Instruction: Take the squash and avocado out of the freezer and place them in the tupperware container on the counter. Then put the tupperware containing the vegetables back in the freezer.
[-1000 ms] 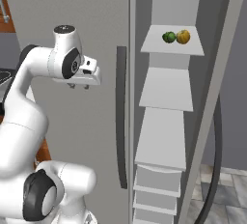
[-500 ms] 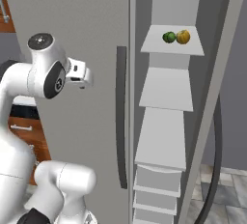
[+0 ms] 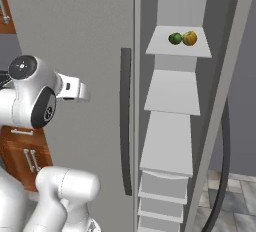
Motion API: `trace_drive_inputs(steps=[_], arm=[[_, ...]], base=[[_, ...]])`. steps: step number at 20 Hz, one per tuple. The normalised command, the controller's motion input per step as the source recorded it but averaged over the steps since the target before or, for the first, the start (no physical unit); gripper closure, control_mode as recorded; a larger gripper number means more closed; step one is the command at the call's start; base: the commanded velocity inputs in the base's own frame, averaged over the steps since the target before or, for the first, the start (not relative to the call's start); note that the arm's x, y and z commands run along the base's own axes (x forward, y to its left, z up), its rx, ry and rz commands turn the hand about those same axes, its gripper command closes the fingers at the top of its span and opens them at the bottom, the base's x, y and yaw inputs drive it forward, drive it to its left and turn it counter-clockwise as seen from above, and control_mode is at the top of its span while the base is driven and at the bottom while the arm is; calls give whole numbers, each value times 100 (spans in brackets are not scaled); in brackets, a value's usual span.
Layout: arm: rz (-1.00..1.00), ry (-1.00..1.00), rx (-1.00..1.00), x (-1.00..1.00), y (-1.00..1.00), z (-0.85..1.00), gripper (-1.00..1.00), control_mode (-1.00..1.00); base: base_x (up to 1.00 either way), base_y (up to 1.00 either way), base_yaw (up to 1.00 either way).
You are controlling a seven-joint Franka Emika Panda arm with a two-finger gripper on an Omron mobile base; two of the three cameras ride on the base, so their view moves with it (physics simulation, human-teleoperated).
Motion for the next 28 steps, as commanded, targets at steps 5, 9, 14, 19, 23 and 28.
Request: trace_drive_inputs(steps=[5,9,14,19,23,28], arm=[[0,-4,0,-25,0,0,-100,-100],[0,-3,0,-5,0,0,-100,-100],[0,-1,0,0,0,0,-100,100],[0,0,0,0,0,0,-100,100],[0,0,0,0,0,0,-100,100],[0,0,0,0,0,0,-100,100]], base=[[0,0,0],[0,0,0],[0,-17,0],[0,-64,0],[12,-43,0],[21,-40,0]])
